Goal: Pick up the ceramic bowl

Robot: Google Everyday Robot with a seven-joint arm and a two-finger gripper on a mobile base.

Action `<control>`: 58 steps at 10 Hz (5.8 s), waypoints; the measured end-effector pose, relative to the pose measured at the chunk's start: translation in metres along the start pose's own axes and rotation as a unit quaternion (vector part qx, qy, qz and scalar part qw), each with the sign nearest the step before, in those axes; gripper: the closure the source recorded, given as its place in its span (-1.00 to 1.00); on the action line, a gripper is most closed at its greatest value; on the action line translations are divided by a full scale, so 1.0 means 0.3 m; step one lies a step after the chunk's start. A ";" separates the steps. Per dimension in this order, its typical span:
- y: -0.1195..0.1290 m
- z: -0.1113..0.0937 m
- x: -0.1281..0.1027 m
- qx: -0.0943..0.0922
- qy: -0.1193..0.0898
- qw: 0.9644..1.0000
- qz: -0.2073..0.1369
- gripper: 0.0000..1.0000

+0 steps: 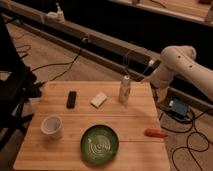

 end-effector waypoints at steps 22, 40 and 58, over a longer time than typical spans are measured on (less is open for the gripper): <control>0.000 0.002 -0.007 0.001 -0.007 1.000 0.001 -0.60; 0.372 0.272 -0.511 -0.155 -0.044 0.952 -0.259 -0.60; 0.460 0.594 -0.949 -0.093 -0.304 0.883 -0.345 -0.51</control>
